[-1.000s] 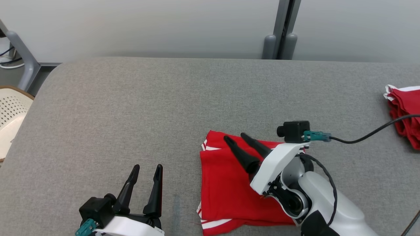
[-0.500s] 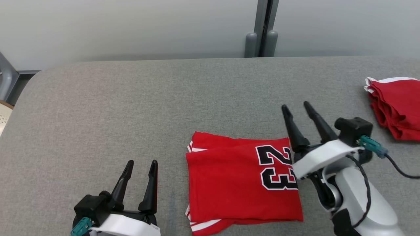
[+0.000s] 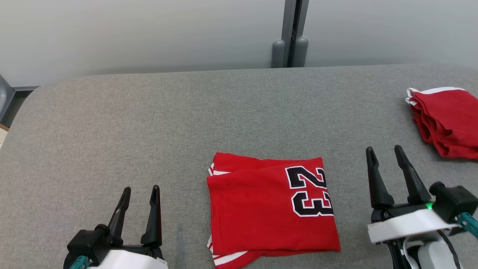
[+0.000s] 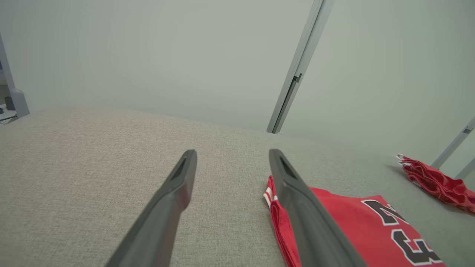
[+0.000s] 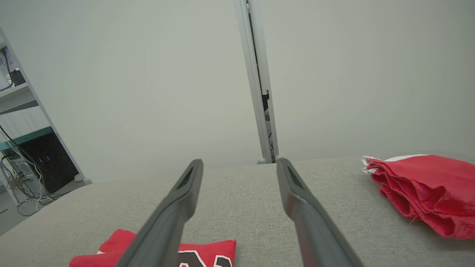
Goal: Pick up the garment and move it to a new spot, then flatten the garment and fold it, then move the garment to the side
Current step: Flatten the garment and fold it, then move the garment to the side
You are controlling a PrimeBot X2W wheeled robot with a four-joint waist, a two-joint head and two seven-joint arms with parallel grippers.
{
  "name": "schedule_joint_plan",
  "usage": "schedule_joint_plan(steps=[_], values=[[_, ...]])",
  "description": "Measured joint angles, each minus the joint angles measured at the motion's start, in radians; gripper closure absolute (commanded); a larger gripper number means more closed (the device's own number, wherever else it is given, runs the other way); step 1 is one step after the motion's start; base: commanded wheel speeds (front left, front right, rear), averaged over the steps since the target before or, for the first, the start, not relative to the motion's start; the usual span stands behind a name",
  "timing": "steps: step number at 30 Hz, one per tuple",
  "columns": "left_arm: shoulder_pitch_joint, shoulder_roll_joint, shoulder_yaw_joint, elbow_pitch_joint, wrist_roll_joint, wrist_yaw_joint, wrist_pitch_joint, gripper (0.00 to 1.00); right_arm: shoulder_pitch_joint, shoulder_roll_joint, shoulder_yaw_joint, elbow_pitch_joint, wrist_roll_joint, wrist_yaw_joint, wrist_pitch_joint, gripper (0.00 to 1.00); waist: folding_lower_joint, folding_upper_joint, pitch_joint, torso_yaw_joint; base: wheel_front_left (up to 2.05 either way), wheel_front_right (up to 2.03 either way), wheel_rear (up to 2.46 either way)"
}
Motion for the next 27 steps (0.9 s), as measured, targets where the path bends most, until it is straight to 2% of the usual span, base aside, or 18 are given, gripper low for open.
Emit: schedule_joint_plan(steps=[6, 27], values=[[0.020, -0.013, 0.021, 0.002, 0.016, -0.001, 0.000, 0.00, 0.053, 0.001, -0.016, -0.020, 0.025, 0.000, 0.000, 0.00, 0.0000, 0.0000, -0.011, 0.000, 0.00, 0.00, 0.00], [0.036, -0.032, 0.040, 0.013, 0.044, -0.018, 0.000, 0.00, 0.053, 0.001, -0.021, 0.027, 0.016, 0.000, 0.000, 0.00, 0.0000, 0.0000, -0.022, 0.003, 0.00, 0.00, 0.00]])
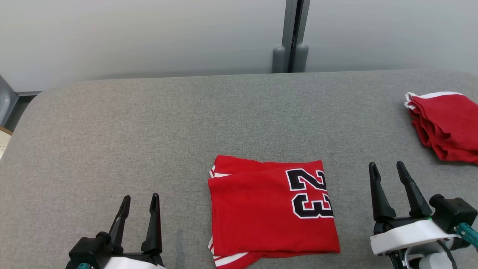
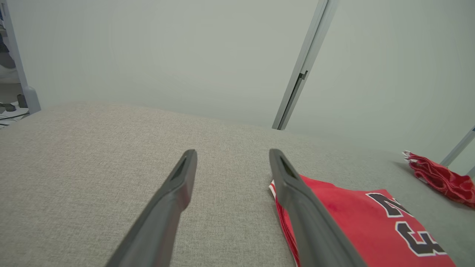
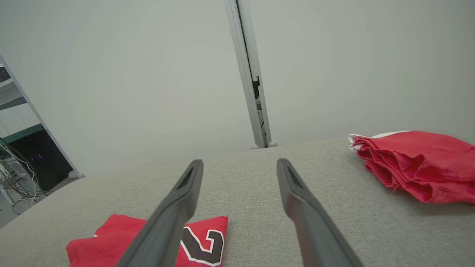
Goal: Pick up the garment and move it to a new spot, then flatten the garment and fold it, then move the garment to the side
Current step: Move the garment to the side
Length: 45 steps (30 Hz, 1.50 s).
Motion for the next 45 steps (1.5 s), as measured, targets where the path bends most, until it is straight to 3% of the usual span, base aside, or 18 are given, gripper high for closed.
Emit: schedule_joint_plan(steps=[5, 10, 17, 27, 34, 35, 36, 39, 40, 45], values=[[0.000, -0.004, 0.002, 0.008, 0.003, -0.010, 0.000, 0.00, -0.020, 0.000, 0.000, 0.040, -0.034, 0.000, 0.056, 0.00, 0.0000, 0.0000, 0.006, 0.001, 0.00, 0.00, 0.00], [-0.009, -0.009, 0.001, 0.018, 0.009, -0.019, 0.000, 0.00, -0.056, -0.001, 0.004, 0.077, -0.061, 0.000, 0.240, 0.00, 0.0000, 0.0000, 0.019, 0.007, 0.00, 0.00, 0.00], [-0.029, -0.014, -0.006, 0.033, 0.009, -0.027, 0.000, 0.00, -0.098, -0.030, 0.056, 0.107, 0.043, 0.000, 0.471, 0.00, 0.0000, 0.0000, 0.044, 0.027, 0.00, 0.00, 0.00], [-0.048, -0.018, -0.016, 0.049, 0.009, -0.030, 0.000, 0.00, -0.155, -0.093, 0.142, 0.190, 0.170, 0.000, 0.626, 0.00, 0.0000, 0.0000, 0.074, 0.070, 0.00, 0.00, 0.00], [-0.049, -0.019, -0.017, 0.053, 0.008, -0.032, 0.000, 0.00, -0.181, -0.112, 0.171, 0.236, 0.223, 0.000, 0.650, 0.00, 0.0000, 0.0000, 0.076, 0.086, 0.00, 0.00, 0.00], [-0.049, -0.020, -0.017, 0.054, 0.008, -0.032, 0.000, 0.00, -0.186, -0.111, 0.177, 0.243, 0.233, 0.000, 0.652, 0.41, 0.0000, 0.0000, 0.076, 0.087, 0.00, 0.00, 0.00], [-0.049, -0.020, -0.016, 0.055, 0.008, -0.034, 0.000, 0.00, -0.191, -0.110, 0.180, 0.251, 0.243, 0.000, 0.653, 0.55, 0.0000, 0.0000, 0.075, 0.088, 0.00, 0.00, 0.00], [-0.048, -0.020, -0.013, 0.057, 0.008, -0.035, 0.000, 0.00, -0.208, -0.110, 0.193, 0.280, 0.252, 0.000, 0.647, 0.80, 0.0000, 0.0000, 0.074, 0.088, 0.00, 0.00, 0.00], [-0.048, -0.020, -0.013, 0.058, 0.008, -0.036, 0.000, 0.00, -0.213, -0.109, 0.197, 0.287, 0.258, 0.000, 0.637, 1.00, 0.0000, 0.0000, 0.073, 0.087, 0.00, 0.00, 0.00], [-0.046, -0.020, -0.015, 0.062, 0.008, -0.036, 0.000, 0.00, -0.242, -0.115, 0.222, 0.309, 0.280, 0.000, 0.589, 1.00, 0.0000, 0.0000, 0.070, 0.074, 0.00, 0.00, 0.00]])
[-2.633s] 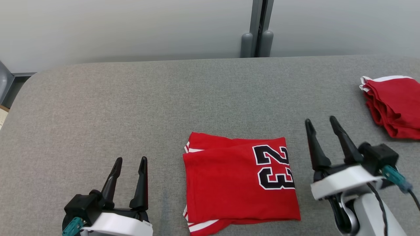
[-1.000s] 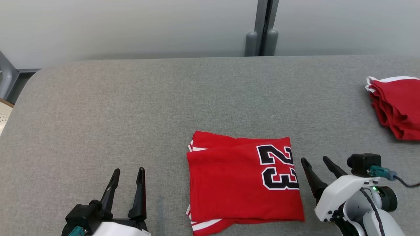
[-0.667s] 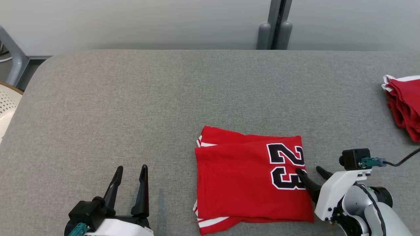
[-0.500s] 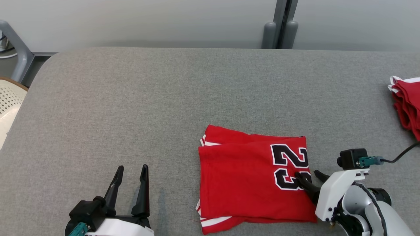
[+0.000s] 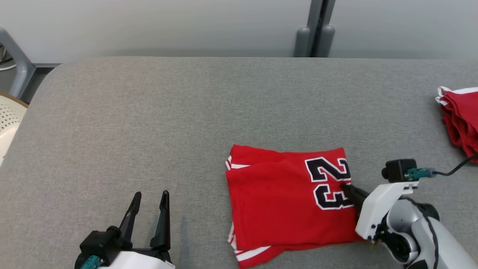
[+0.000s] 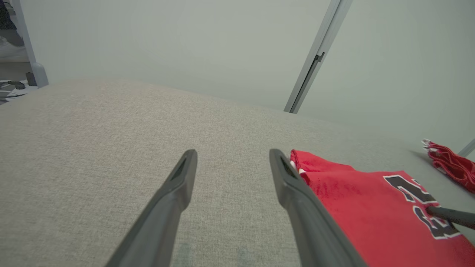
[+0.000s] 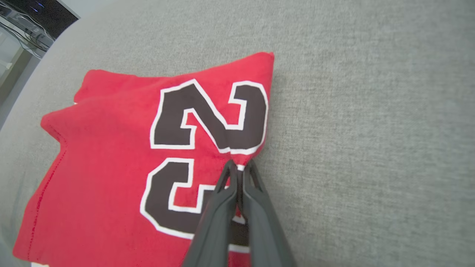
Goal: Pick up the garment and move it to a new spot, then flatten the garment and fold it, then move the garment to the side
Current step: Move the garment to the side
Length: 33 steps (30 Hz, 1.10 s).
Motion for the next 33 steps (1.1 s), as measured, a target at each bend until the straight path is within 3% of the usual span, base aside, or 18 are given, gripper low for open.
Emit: schedule_joint_plan(steps=[8, 14, 26, 33], values=[[0.007, 0.000, 0.002, -0.014, 0.012, -0.009, 0.000, 0.00, -0.048, -0.073, -0.020, -0.009, 0.010, 0.000, -0.056, 1.00, 0.0000, 0.0000, -0.001, -0.067, 0.00, 0.00, 0.00], [0.006, 0.000, 0.013, -0.023, 0.028, -0.014, 0.000, 0.00, -0.067, -0.120, -0.049, -0.038, 0.008, 0.000, -0.064, 1.00, 0.0000, 0.0000, 0.011, -0.175, 0.00, 0.00, 0.00], [-0.052, 0.024, 0.007, -0.019, 0.053, -0.026, 0.000, 0.00, -0.115, -0.109, -0.061, -0.084, 0.000, 0.000, -0.075, 1.00, 0.0000, 0.0000, 0.081, -0.387, 0.00, 0.00, 0.00], [-0.071, 0.030, 0.001, -0.007, 0.054, -0.026, 0.004, 0.00, -0.142, -0.111, -0.062, -0.083, -0.001, 0.000, -0.085, 1.00, 0.0000, 0.0000, 0.115, -0.419, 0.00, 0.00, 0.00]])
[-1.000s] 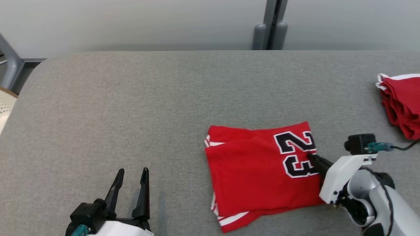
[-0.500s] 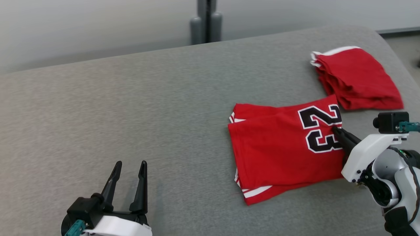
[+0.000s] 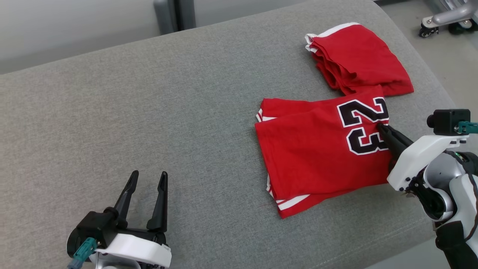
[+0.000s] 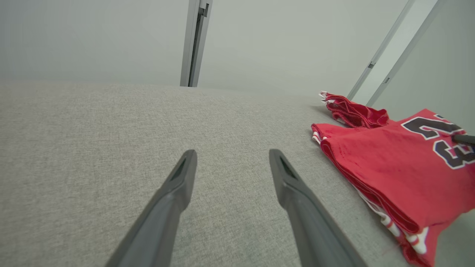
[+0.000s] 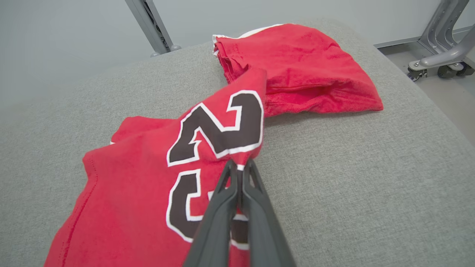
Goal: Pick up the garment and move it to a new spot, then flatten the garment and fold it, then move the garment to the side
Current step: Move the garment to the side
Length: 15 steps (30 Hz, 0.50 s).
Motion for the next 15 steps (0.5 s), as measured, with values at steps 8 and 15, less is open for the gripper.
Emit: schedule_joint_plan(steps=[8, 15], values=[[-0.001, -0.006, 0.000, 0.009, -0.016, 0.002, -0.001, 0.00, -0.036, -0.025, 0.003, -0.019, -0.020, 0.000, 0.017, 1.00, 0.0000, 0.0000, -0.033, 0.057, 0.00, 0.00, 0.00], [0.000, -0.012, 0.001, 0.010, -0.023, 0.005, -0.002, 0.00, -0.170, -0.055, -0.005, -0.010, -0.054, 0.000, 0.077, 1.00, 0.0000, 0.0000, -0.055, 0.110, 0.00, 0.00, 0.00]])
